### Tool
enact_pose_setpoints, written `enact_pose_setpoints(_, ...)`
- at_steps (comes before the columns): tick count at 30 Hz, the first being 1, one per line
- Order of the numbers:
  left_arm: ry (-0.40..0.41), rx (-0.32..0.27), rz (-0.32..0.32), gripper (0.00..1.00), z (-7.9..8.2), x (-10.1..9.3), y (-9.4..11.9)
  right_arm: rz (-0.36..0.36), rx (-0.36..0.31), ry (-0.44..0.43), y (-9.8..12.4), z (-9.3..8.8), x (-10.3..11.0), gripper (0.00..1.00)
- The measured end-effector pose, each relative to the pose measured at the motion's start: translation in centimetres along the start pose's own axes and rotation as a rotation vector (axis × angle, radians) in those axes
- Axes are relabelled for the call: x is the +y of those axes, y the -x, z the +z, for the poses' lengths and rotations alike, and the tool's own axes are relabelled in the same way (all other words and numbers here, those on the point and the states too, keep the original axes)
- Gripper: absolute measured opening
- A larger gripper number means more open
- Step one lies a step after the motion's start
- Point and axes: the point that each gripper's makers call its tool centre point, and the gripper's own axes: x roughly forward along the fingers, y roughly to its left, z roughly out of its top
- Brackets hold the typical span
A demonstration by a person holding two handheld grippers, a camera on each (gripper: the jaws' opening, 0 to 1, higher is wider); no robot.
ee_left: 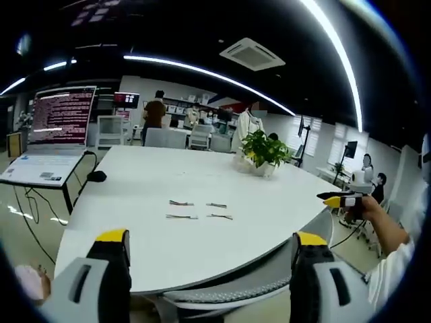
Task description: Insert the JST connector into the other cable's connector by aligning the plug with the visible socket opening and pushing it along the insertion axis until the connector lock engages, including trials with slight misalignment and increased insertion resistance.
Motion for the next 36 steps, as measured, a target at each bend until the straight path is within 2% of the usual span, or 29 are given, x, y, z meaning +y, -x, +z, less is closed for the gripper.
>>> enact_pose_setpoints(3,0.026,-0.023,-0.002,0.99,0.2,0.2,0.5,0.006,0.014,0.015,-0.3,-0.1,0.2,0.69)
enact_pose_setpoints(11,0.025,-0.012,0.035,0.99,-0.3,1.2,1.1,0.025,0.025,0.04,-1.1,0.1,0.9,0.69)
enact_pose_setpoints(21,0.035,-0.012,0.033,0.99,-0.5,1.1,0.7,0.031,0.052,0.053,-1.7,-0.3,0.9,0.68)
enact_pose_setpoints(36,0.02,-0.001,0.022,0.99,-0.2,1.0,-0.3,0.026,0.05,0.049,-1.5,-0.3,0.6,0.68)
